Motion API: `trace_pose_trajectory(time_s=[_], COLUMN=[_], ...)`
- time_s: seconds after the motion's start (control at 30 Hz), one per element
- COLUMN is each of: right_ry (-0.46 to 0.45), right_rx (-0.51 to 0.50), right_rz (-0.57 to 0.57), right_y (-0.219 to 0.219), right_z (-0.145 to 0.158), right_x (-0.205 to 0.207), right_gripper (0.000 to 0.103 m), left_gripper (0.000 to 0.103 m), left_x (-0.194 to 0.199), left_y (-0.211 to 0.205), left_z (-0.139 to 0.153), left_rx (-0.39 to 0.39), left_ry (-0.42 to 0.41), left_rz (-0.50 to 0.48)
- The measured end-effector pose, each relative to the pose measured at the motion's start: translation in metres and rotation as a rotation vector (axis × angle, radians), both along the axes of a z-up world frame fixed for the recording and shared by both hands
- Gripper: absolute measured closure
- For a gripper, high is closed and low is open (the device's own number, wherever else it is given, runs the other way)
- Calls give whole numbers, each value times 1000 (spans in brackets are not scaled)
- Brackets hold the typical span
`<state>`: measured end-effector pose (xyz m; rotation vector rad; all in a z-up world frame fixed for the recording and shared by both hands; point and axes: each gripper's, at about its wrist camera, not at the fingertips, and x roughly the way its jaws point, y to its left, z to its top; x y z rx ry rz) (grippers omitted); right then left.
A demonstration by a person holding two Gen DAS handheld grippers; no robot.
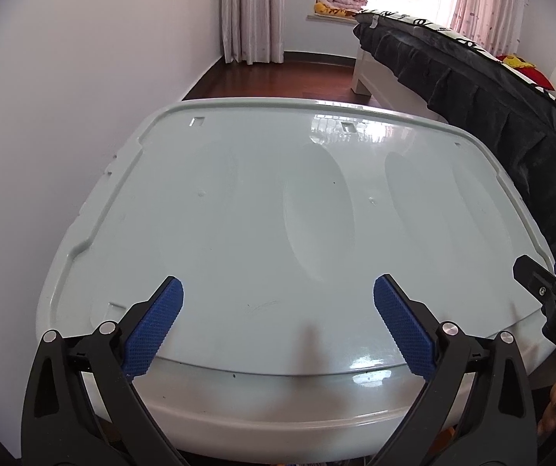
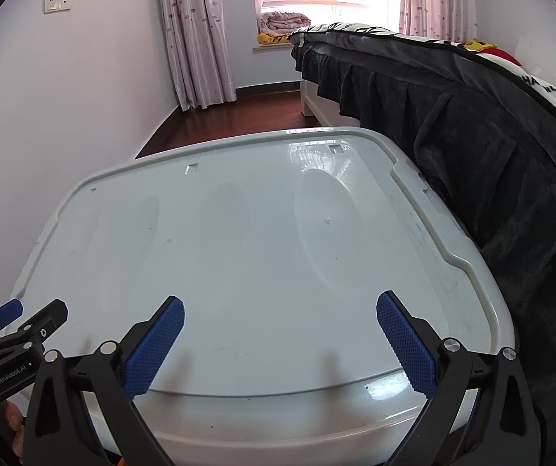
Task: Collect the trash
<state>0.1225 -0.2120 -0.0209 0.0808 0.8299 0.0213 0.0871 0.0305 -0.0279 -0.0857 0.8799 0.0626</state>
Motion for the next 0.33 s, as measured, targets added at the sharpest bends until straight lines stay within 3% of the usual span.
trace_pose_trajectory(time_s=[0.33], right_ry=[-1], right_rx=[-8], right_rz=[4], right_y=[0], right_z=[-1], right_x=[1], right_gripper=[5], left_gripper=[7], left_x=[2], left_y=[6], left_z=[-2], left_rx=[-25], left_ry=[19], left_rz=[17])
